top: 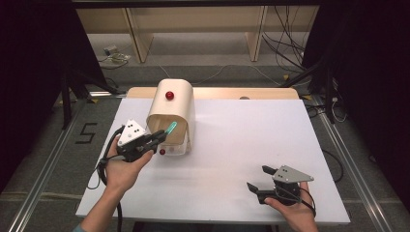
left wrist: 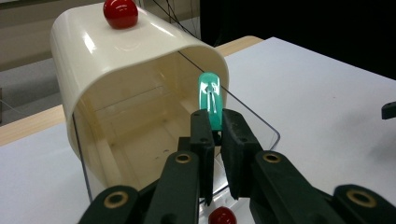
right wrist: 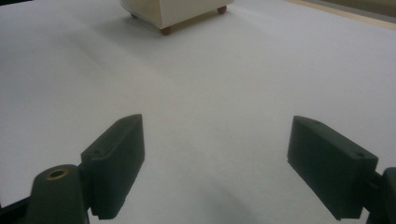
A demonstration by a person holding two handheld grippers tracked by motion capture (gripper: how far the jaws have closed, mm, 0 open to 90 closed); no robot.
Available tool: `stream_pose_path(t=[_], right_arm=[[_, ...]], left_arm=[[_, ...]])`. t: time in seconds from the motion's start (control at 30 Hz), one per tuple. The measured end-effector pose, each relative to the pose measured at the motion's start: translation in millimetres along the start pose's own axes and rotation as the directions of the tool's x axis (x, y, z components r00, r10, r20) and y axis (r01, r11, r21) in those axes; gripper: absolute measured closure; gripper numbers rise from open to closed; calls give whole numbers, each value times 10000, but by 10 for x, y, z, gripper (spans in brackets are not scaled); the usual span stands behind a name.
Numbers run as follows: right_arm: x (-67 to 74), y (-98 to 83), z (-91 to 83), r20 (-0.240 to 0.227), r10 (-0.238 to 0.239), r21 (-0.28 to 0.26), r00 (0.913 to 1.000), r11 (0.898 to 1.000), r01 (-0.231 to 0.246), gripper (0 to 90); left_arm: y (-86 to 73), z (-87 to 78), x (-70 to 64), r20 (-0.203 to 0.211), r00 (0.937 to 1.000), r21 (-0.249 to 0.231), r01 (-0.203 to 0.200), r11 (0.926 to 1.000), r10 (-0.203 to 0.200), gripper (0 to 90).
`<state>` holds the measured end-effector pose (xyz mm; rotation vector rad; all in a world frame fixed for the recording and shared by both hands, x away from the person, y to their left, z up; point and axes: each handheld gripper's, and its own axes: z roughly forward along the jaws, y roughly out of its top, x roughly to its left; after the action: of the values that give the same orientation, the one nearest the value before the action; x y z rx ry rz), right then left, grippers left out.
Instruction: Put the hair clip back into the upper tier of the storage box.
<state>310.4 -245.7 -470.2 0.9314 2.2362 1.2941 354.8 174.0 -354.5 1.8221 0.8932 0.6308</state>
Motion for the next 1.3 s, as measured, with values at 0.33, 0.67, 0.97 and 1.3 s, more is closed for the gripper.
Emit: stream_pose_path(t=[0.33, 0.67, 0.97, 1.3], right_arm=[[0, 0, 1, -9, 4, -12, 10000, 10000, -4, 200], [0, -1, 3, -31, 30, -28, 10000, 10000, -30, 201], [-2, -1, 5, -31, 14, -37, 10000, 10000, -14, 201], [0, -2, -1, -11, 58, -15, 10000, 10000, -58, 201]], left_arm=[[4, 8, 10, -30, 9999, 60, 110, 9999, -110, 831], [6, 14, 41, -92, 9998, 163, 155, 9997, -154, 830], [3, 25, 50, -215, 9997, 249, 111, 9996, -106, 831], [9, 35, 53, -251, 9997, 279, 61, 9996, -54, 830]])
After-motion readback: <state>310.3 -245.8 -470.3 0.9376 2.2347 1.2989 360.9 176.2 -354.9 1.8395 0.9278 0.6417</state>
